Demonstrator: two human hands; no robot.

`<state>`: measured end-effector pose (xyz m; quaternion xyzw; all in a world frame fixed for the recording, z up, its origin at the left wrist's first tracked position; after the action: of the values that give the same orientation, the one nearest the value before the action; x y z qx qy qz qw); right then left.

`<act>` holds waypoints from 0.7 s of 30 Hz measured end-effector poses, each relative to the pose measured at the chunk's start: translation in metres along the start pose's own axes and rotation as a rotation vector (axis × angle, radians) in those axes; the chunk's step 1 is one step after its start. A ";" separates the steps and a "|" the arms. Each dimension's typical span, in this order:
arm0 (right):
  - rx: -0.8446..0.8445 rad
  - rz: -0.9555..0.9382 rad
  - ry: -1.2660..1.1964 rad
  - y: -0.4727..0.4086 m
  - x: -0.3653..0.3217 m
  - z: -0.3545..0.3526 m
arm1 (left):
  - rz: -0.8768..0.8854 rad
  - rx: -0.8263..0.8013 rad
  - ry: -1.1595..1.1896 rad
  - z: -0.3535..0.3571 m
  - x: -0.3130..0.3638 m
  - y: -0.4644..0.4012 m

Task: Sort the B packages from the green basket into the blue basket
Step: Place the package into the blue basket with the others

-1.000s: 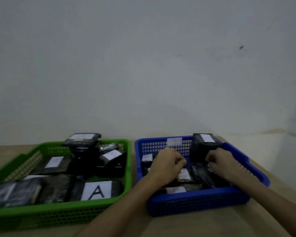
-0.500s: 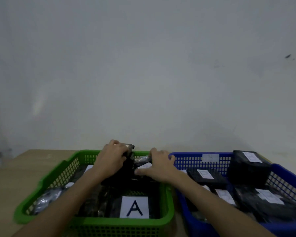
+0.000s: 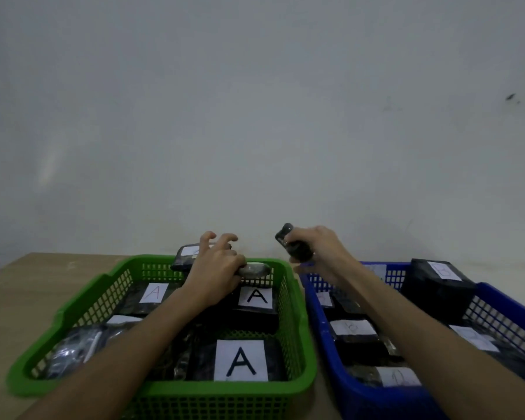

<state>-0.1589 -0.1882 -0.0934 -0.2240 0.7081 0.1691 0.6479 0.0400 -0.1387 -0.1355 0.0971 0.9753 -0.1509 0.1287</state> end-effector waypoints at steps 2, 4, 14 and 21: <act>0.032 -0.036 -0.033 0.007 0.001 -0.012 | 0.099 0.062 -0.102 0.002 0.007 0.006; 0.094 -0.075 0.067 0.016 0.008 -0.017 | 0.210 -0.017 -0.156 0.008 0.011 0.006; 0.317 -0.455 0.613 0.062 0.037 -0.015 | 0.007 0.080 0.633 -0.034 0.021 0.013; 0.346 -0.643 0.708 0.080 0.033 -0.014 | 0.100 -0.213 1.016 -0.071 0.077 0.002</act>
<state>-0.2155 -0.1312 -0.1290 -0.3638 0.7970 -0.2450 0.4152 -0.0484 -0.1028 -0.0920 0.1909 0.9189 0.0214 -0.3446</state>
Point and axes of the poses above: each hand's wrist, its own y-axis away from the middle knuckle, its own z-axis out of the palm, x = y × z, the point moved 1 cm from there along -y, towards the middle knuckle, and after that the axes turned 15 degrees about -x, right-handed, at the moved point
